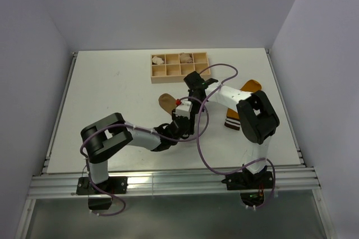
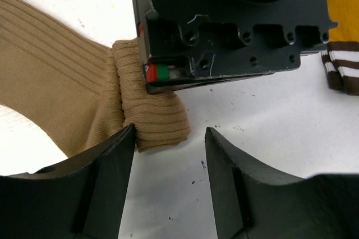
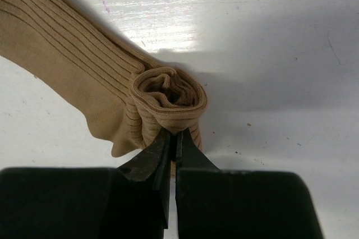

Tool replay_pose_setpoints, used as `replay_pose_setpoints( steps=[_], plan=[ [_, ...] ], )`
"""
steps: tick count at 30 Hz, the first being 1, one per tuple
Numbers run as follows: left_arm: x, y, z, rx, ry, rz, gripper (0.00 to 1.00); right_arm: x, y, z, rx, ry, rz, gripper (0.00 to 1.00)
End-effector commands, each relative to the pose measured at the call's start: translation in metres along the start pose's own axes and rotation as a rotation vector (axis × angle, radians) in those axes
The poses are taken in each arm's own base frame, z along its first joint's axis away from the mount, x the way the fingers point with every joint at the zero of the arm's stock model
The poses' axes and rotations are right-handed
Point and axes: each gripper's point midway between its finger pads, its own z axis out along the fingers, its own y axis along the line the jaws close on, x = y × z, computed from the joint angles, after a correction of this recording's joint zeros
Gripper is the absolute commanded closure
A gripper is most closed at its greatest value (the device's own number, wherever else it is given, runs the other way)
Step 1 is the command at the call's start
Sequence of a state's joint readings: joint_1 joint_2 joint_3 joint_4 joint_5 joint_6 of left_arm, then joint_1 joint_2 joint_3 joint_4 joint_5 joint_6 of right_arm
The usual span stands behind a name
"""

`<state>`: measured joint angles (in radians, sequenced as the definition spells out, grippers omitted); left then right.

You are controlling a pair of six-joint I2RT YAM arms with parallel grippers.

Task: Roll the socks
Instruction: Roll the sock at the center of the board.

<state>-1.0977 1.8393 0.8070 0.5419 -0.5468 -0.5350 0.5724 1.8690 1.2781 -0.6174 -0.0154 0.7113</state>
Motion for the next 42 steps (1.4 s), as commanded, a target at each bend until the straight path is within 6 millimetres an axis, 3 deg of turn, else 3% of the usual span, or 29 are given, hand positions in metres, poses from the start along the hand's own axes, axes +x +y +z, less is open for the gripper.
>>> replay_pose_setpoints(
  steps=[1,8,11,12,14,18,31,36,38,42],
  plan=[
    [-0.013,-0.011,0.007,0.004,-0.038,0.004,0.42,0.015,-0.008,0.006,0.060,0.053,-0.027,1.00],
    [0.004,-0.009,0.013,-0.013,0.015,0.016,0.52,0.015,-0.004,0.008,0.046,0.056,-0.019,1.00],
    [0.013,-0.007,0.014,-0.023,0.044,0.014,0.68,0.016,0.000,0.007,0.030,0.063,-0.014,1.00],
    [0.014,-0.007,0.014,-0.026,0.049,0.013,0.78,0.015,0.001,0.007,0.023,0.059,-0.011,1.00],
    [0.018,-0.004,0.014,-0.031,0.060,0.010,0.90,0.013,0.006,0.002,-0.004,0.049,0.000,0.94],
    [0.018,-0.004,0.012,-0.020,0.063,-0.012,0.99,0.007,0.010,-0.007,-0.034,0.025,0.017,0.83],
    [0.026,0.026,0.012,0.080,0.141,-0.278,1.00,-0.027,0.001,-0.044,-0.167,-0.110,0.179,0.50],
    [0.032,0.028,0.009,0.137,0.183,-0.368,1.00,-0.033,0.002,-0.050,-0.259,-0.155,0.213,0.47],
    [0.029,0.033,0.011,0.153,0.182,-0.416,1.00,-0.039,0.011,-0.059,-0.341,-0.190,0.218,0.47],
    [0.032,0.037,0.011,0.186,0.214,-0.501,0.99,-0.030,0.011,-0.051,-0.418,-0.208,0.207,0.47]
  ],
)
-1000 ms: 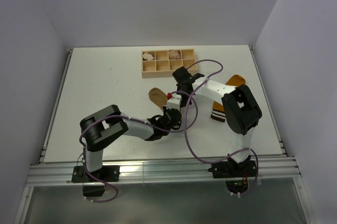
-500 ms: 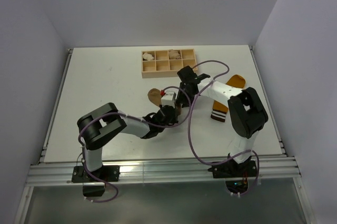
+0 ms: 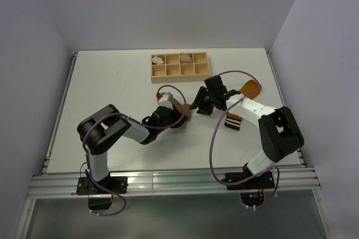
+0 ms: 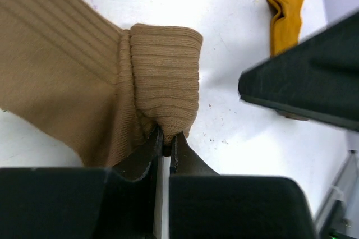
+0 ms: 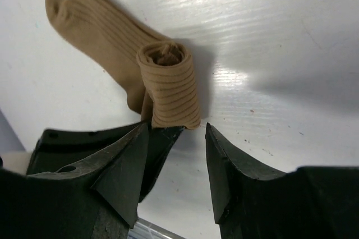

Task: Roll the socks
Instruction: Roll the sock at the center of the board.

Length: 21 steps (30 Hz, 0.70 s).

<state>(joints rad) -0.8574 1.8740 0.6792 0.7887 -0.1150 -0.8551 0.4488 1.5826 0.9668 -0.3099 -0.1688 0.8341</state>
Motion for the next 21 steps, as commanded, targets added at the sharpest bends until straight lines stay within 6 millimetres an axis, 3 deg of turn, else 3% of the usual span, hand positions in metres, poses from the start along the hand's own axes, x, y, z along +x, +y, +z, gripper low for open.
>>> replay_pose_setpoints(
  steps=[1,5,9,21],
  plan=[
    [0.024,0.026,-0.008,-0.025,0.108,-0.084,1.00,-0.009,0.026,-0.004,-0.171,-0.068,-0.012,0.47],
    [0.020,0.023,-0.009,0.024,0.105,-0.146,1.00,-0.006,0.030,0.004,-0.274,-0.080,0.012,0.48],
    [0.024,0.027,-0.011,0.045,0.127,-0.198,1.00,0.006,0.022,0.020,-0.328,-0.058,0.041,0.48],
    [0.026,0.033,-0.008,0.044,0.158,-0.230,1.00,0.014,0.019,0.031,-0.431,-0.079,0.057,0.45]
  ],
)
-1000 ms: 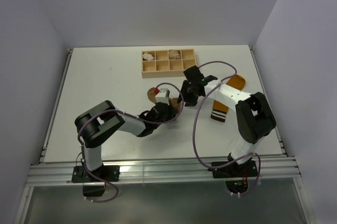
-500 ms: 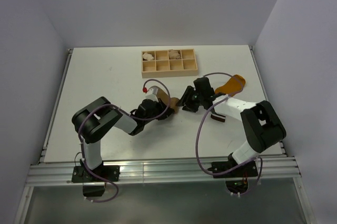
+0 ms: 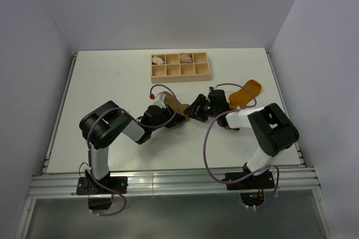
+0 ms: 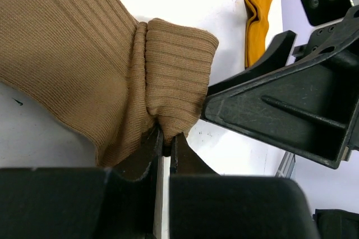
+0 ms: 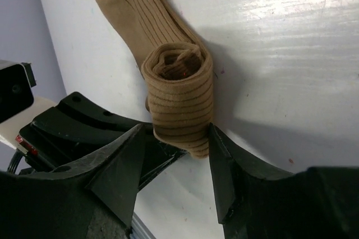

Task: Roll the socks
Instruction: Roll the sock at the center of the board.

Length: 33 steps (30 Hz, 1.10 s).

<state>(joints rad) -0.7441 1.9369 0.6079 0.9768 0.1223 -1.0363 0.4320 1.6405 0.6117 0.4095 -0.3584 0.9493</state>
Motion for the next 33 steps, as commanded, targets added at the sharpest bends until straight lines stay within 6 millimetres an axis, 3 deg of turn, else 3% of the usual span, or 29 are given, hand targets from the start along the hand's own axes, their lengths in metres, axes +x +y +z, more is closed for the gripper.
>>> replay_pose_setpoints(
  steps=[1,8,12,14,15,18,24,25,26,31,33],
  plan=[
    [0.021,0.031,-0.003,-0.092,0.079,-0.016,1.00,-0.007,0.009,0.006,-0.086,-0.032,0.008,0.44],
    [0.020,0.027,-0.003,-0.084,0.083,-0.007,1.00,0.005,-0.003,0.011,-0.105,0.009,0.058,0.44],
    [0.022,0.025,0.000,-0.070,0.094,-0.004,1.00,0.008,-0.006,0.015,-0.117,0.021,0.072,0.54],
    [0.023,0.026,-0.001,-0.068,0.099,-0.001,1.00,0.009,-0.007,0.016,-0.121,0.031,0.082,0.68],
    [0.022,0.026,-0.001,-0.074,0.096,-0.003,1.00,0.010,-0.007,0.017,-0.120,0.033,0.083,0.81],
    [0.019,0.030,-0.003,-0.102,0.083,0.010,0.92,0.010,-0.014,0.018,-0.066,0.047,0.062,1.00],
    [0.002,0.025,-0.006,-0.150,0.021,0.091,0.63,-0.007,-0.034,0.009,0.198,0.037,0.021,1.00],
    [-0.002,0.017,-0.008,-0.142,0.005,0.108,0.61,0.000,-0.048,0.002,0.283,0.076,0.011,1.00],
    [-0.003,0.017,-0.009,-0.157,0.006,0.135,0.57,-0.015,-0.042,0.003,0.312,0.041,-0.014,1.00],
    [-0.016,0.004,-0.014,-0.229,-0.087,0.272,0.55,-0.021,-0.056,-0.013,0.521,0.078,-0.065,1.00],
    [-0.011,-0.003,-0.014,-0.255,-0.089,0.359,0.56,-0.028,-0.053,-0.012,0.563,0.066,-0.097,1.00]
  ],
)
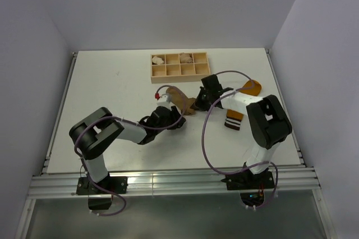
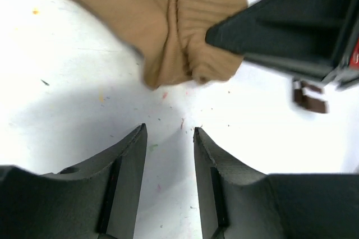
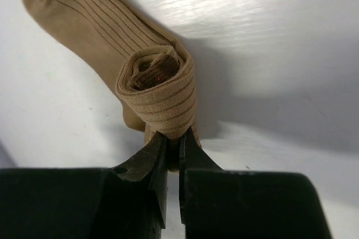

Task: Roll the socks
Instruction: Roll the sock at the center of the board.

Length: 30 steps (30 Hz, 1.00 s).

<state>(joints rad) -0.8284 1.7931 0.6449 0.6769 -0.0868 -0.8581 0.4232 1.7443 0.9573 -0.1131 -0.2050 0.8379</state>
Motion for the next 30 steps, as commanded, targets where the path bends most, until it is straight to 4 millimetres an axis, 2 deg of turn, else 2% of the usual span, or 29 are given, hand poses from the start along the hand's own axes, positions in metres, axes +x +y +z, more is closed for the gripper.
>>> replay_pose_setpoints(
  steps=[1,6,14,23,26,30],
  plan=[
    [-0.016,-0.004,-0.004,-0.107,-0.091,0.168,0.57,0.010,-0.047,-0.011,0.287,0.043,-0.073,1.00],
    [-0.016,-0.031,-0.007,-0.067,-0.145,0.247,0.58,0.009,-0.047,-0.014,0.374,0.055,-0.130,1.00],
    [-0.024,-0.051,-0.002,-0.008,-0.227,0.290,0.55,0.026,-0.054,-0.005,0.424,0.119,-0.126,1.00],
    [-0.023,-0.062,0.014,0.019,-0.296,0.389,0.43,0.029,-0.049,-0.004,0.455,0.148,-0.121,1.00],
    [-0.024,-0.061,0.018,0.007,-0.308,0.409,0.35,0.030,-0.048,-0.005,0.455,0.153,-0.124,1.00],
    [-0.024,-0.064,0.025,0.008,-0.314,0.429,0.34,0.031,-0.049,-0.006,0.457,0.158,-0.124,1.00]
  ],
)
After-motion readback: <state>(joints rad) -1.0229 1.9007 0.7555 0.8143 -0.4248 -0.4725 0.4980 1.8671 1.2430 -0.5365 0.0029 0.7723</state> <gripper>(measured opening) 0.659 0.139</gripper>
